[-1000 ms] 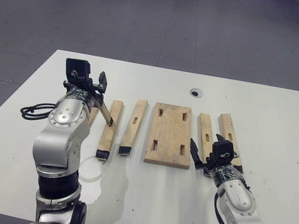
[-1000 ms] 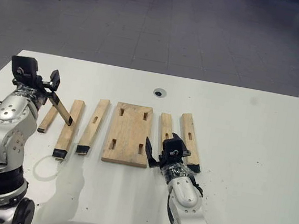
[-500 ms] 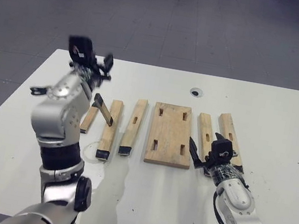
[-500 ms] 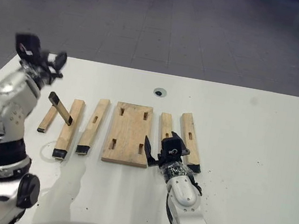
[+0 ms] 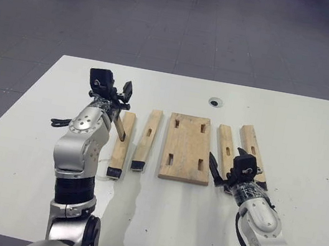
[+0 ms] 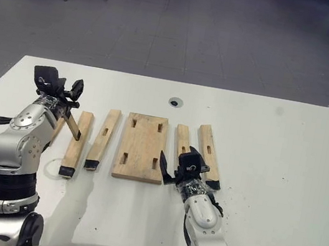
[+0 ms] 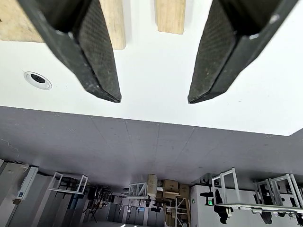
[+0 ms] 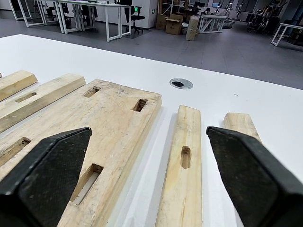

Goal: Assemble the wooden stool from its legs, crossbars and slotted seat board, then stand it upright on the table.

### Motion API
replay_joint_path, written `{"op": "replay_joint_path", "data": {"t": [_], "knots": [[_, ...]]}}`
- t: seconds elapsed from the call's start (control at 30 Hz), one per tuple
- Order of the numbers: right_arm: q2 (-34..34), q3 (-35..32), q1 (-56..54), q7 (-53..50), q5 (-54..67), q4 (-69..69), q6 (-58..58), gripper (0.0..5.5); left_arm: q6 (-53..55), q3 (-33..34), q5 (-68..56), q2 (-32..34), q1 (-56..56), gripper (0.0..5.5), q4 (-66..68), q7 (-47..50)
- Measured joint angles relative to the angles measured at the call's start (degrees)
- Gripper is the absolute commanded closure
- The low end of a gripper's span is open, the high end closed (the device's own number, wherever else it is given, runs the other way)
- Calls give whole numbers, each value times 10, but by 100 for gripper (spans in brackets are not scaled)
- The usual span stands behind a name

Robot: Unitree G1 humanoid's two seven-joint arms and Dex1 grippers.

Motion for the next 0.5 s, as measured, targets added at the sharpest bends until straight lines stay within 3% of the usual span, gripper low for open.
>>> {"op": "replay_joint_path", "data": {"t": [0.13,0.3,0.37,0.5], "knots": [[2,-1,-1,-1,0,0,0,102,12,14,2,20,-19,287,14,3],[4,-2,0,-5,0,0,0,102,88,41,-46,36,-114,205,-116,9],[5,-3,4,-7,0,-1,-1,102,151,36,-69,29,-77,167,-199,9],[4,-4,20,-10,0,-8,-1,102,218,-14,-87,2,170,90,-382,14]]}}
